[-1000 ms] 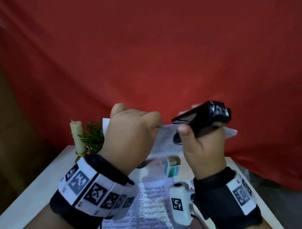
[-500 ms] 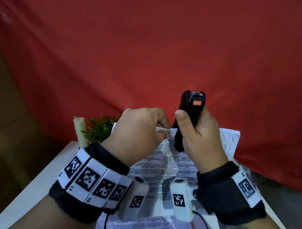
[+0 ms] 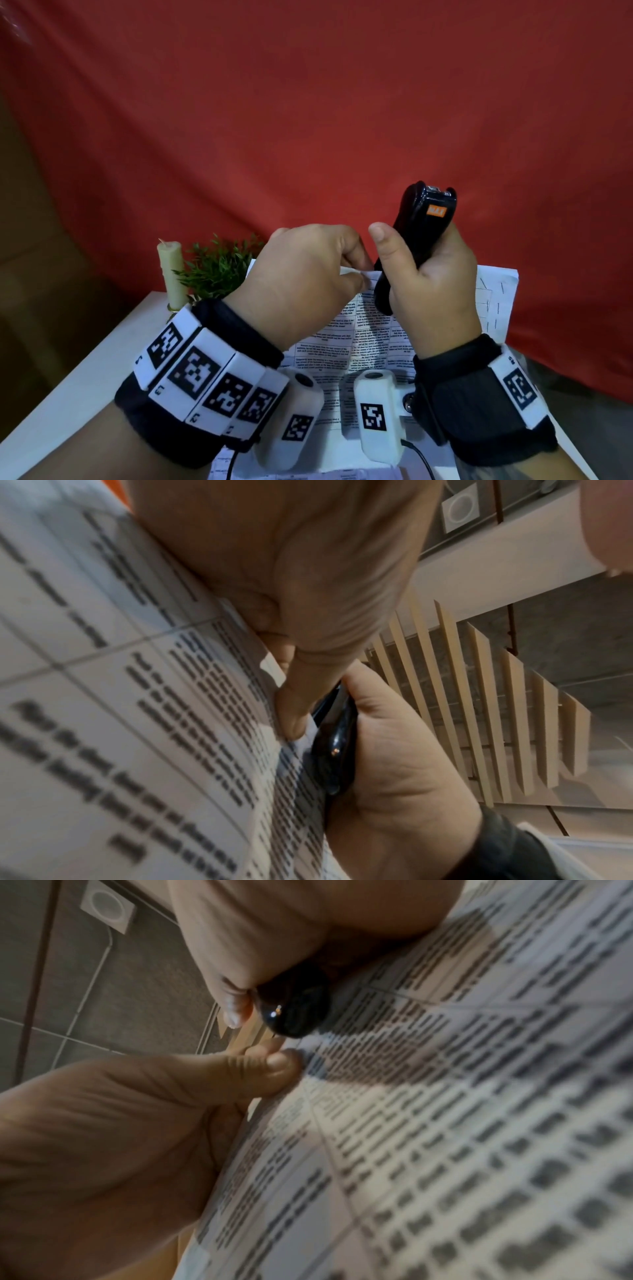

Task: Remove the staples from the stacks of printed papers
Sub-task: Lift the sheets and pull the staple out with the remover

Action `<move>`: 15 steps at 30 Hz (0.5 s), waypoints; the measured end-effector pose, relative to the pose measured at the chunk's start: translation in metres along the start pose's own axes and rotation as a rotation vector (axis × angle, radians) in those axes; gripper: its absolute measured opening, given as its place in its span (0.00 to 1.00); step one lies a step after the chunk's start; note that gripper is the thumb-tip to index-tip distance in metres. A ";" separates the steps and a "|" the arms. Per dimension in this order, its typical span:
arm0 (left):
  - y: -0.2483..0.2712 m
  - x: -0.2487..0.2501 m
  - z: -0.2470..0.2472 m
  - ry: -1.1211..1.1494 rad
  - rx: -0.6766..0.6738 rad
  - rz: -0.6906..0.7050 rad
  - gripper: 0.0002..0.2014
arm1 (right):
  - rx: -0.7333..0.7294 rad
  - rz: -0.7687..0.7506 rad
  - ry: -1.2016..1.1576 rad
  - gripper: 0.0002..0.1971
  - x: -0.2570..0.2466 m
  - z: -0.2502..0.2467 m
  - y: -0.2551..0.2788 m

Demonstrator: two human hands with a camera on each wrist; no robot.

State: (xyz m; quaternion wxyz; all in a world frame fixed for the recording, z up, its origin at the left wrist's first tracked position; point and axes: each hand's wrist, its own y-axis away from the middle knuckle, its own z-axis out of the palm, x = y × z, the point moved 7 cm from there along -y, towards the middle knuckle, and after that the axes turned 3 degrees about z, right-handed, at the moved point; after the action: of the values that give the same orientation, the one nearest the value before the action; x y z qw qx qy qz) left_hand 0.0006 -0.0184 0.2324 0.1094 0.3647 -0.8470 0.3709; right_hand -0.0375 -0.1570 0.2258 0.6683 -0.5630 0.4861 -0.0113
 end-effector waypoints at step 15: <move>0.015 0.003 -0.014 -0.482 0.453 0.314 0.06 | -0.018 -0.431 0.114 0.27 -0.021 -0.010 0.018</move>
State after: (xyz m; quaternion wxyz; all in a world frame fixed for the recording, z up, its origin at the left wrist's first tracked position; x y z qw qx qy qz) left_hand -0.0136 -0.0034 0.2357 -0.2350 0.3219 -0.7906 0.4648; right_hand -0.0646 -0.1460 0.2258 0.6168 -0.6581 0.3917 -0.1815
